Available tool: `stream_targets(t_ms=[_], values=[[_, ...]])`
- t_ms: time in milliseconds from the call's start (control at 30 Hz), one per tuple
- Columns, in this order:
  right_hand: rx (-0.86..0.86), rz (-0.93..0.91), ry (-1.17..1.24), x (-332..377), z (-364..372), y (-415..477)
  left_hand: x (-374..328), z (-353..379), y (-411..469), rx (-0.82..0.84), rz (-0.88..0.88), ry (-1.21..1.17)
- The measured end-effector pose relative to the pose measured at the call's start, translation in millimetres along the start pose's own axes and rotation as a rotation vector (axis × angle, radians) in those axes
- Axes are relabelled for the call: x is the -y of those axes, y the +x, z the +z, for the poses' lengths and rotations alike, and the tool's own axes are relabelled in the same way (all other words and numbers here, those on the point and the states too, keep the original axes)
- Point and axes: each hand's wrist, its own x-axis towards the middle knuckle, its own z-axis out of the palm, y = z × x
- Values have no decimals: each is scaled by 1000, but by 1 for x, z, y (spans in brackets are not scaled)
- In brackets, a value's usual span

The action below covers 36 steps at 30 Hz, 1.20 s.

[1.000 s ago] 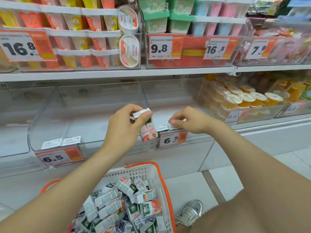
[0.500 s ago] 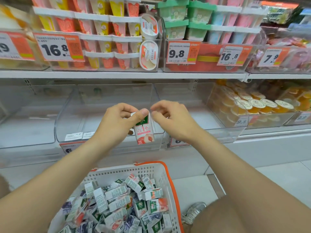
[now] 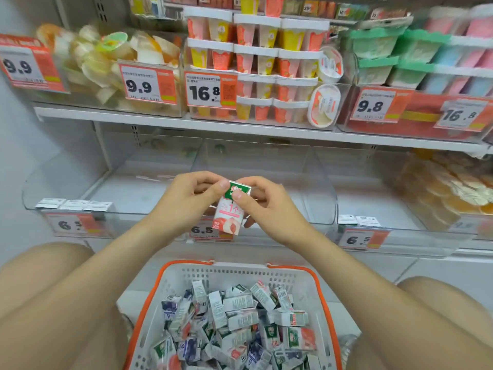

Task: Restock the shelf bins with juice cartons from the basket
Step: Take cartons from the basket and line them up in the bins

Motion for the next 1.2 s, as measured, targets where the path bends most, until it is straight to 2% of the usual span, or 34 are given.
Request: stream_targets(t_ms=[133,233,367,433,533,633,733,867,933,1100,1200], values=[[71,1,-89,6,24,11,22,-29,-8,-2,93,93],[35,-49,-142,15,47,20,47,-59,-11,-129,113,294],[-38,-220,-207,37,89,32,85,-109,-9,-404,142,897],[-23,-329,-302,41,115,45,102,-131,-7,-425,19,1010],[25,-443,-524,32,155,72,118,-152,-8,-357,-181,1081],[52,-379,-654,17,184,94,124,-162,-15,-277,-277,1128],[44,-240,-613,3,206,113,127,-164,-23,-259,-259,1174],[162,-27,-552,-9,229,133,125,-163,-25,-260,-241,1229],[206,8,-526,-7,234,136,124,-161,-26,-258,-254,1253],[344,-25,-661,3,227,125,121,-150,-27,-280,-215,1304],[207,-201,-683,11,219,106,116,-142,-28,-353,-77,1237]])
